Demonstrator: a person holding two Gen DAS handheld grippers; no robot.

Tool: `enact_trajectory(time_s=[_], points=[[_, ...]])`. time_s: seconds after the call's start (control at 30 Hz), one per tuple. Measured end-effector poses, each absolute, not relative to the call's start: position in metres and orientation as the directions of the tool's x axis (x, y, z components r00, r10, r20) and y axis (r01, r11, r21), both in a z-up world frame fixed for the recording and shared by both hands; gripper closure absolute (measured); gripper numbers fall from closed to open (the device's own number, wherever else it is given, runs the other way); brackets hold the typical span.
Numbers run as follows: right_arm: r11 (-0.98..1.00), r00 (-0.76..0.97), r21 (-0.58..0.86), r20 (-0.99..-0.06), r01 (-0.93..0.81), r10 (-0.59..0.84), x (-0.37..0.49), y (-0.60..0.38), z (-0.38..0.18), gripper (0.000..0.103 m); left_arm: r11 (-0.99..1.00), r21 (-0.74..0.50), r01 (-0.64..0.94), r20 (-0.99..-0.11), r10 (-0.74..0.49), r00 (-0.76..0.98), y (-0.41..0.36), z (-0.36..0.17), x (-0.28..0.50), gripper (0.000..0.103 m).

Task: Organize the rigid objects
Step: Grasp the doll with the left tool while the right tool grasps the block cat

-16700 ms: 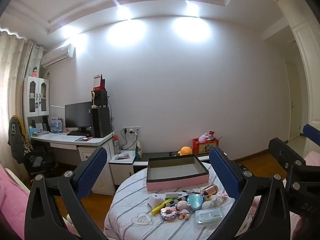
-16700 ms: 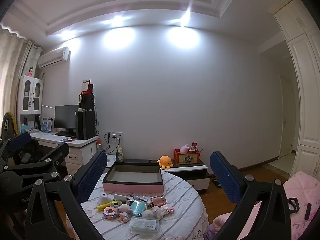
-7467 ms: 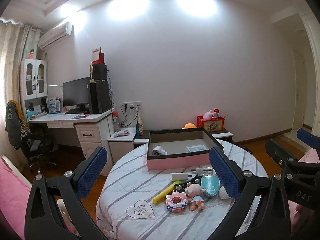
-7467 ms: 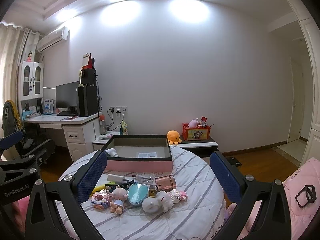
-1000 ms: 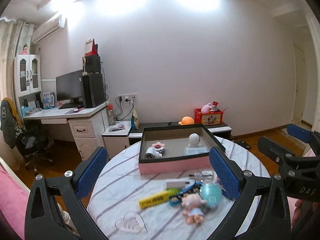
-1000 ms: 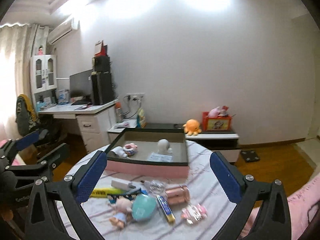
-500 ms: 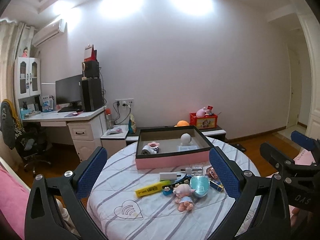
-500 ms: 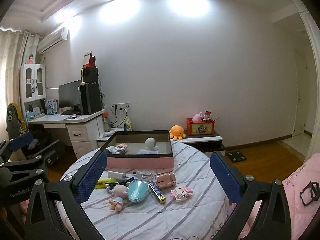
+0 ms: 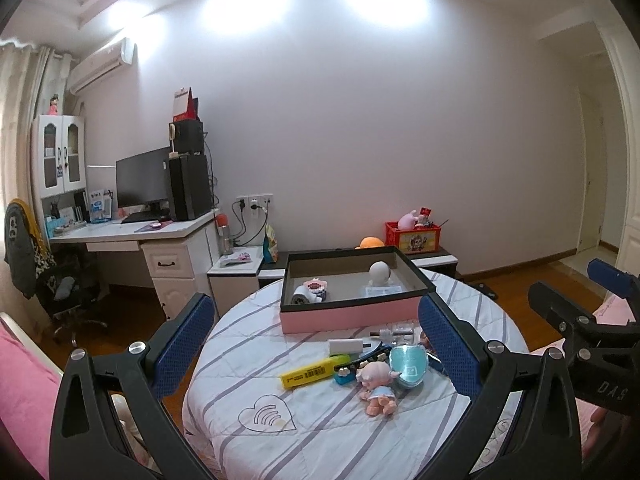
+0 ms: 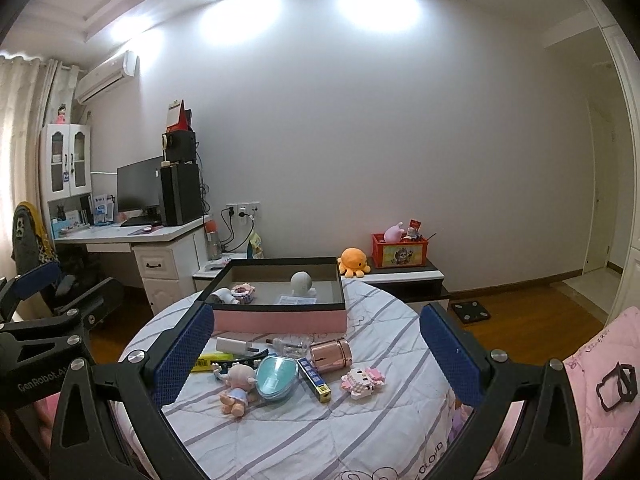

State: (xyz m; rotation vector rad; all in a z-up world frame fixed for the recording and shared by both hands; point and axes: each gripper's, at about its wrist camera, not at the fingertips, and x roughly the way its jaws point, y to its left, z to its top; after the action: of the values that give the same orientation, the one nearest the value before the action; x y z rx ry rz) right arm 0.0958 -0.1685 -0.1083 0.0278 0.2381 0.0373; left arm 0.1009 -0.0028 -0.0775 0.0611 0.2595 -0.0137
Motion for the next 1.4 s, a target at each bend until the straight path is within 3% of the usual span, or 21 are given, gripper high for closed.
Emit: enact_trajectory(time_s=[0.4,0.73,0.93,1.17,1.2,1.27,1.33,1.4], points=[[0.999,0.936,0.046,-0.352,0.012,0.005,0.124,-0.187,-0.142,0.000,0.999,0.043,-0.011,-0.408,0.028,0.913,0.019,-0.122,0.136,0.000],[1.000,0.820,0.012,-0.572,0.001,0.006,0.187,-0.190,-0.214,0.000,0.999,0.033,-0.001,-0.552,0.019,0.834,0.024,-0.170,0.176,0.000],[0.997,0.786,-0.006,-0.614,0.074,-0.062,0.216,-0.216,-0.232,0.000,0.999,0.027,0.023,-0.599,-0.002,0.801,0.018,-0.187,0.191,0.000],[0.999,0.737,0.026,-0.676,0.029,-0.004,0.249,-0.231,-0.247,0.000,0.997,0.023,0.077,-0.640,-0.045,0.767,-0.004,-0.203,0.206,0.000],[0.999,0.735,0.032,-0.678,0.012,0.013,0.251,-0.231,-0.249,0.001,0.996,0.023,0.086,-0.646,-0.051,0.761,-0.007,-0.205,0.207,0.000],[1.000,0.734,0.022,-0.679,-0.009,0.021,0.253,-0.230,-0.250,0.015,0.995,0.013,0.101,-0.653,-0.068,0.754,-0.011,-0.208,0.210,0.000],[0.999,0.738,0.028,-0.673,-0.036,0.046,0.253,-0.231,-0.251,0.037,0.994,-0.019,0.108,-0.661,-0.094,0.744,-0.014,-0.209,0.213,0.000],[0.999,0.742,0.020,-0.668,-0.042,0.044,0.254,-0.231,-0.252,0.040,0.992,-0.028,0.119,-0.670,-0.107,0.735,-0.018,-0.210,0.216,0.000]])
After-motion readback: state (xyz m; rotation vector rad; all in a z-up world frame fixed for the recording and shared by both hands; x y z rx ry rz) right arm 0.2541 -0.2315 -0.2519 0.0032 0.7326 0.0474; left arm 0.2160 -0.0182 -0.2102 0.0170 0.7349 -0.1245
